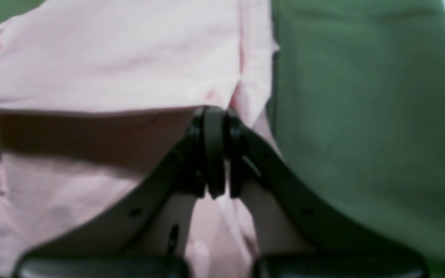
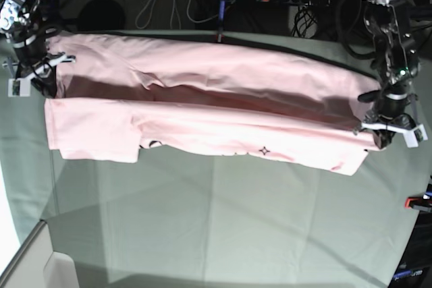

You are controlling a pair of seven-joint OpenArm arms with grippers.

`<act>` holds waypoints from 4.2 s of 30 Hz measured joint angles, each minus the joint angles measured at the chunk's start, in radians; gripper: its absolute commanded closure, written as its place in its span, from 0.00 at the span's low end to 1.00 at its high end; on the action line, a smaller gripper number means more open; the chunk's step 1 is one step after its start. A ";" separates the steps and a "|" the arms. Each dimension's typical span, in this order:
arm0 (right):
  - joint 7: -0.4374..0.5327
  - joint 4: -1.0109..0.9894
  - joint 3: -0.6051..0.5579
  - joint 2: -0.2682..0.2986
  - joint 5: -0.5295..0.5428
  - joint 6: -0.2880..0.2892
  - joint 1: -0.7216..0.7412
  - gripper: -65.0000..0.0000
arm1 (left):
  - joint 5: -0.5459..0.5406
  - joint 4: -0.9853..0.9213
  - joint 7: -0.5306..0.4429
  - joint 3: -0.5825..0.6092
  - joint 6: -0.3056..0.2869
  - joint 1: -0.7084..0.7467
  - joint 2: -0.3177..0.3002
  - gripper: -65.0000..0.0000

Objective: Layout the t-shirt on the table in an organized manner, then fold the t-shirt properly
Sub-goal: 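Lower the folded shirt flat and release both grippers, then move the right gripper down and grasp the shirt's folded end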

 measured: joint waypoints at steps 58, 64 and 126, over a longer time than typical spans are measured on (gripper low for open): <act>0.075 0.064 0.219 -0.076 -0.005 -0.008 0.024 0.47 | 0.005 -0.093 0.003 -0.206 -0.217 0.100 0.048 0.54; 0.042 0.041 0.050 -0.026 -0.005 -0.009 0.094 0.45 | 0.006 -0.085 0.003 -0.206 -0.217 0.100 0.048 0.52; -0.019 -0.166 -0.082 0.041 -0.238 -0.005 0.268 1.00 | 0.007 -0.084 0.004 -0.206 -0.217 0.097 0.048 0.33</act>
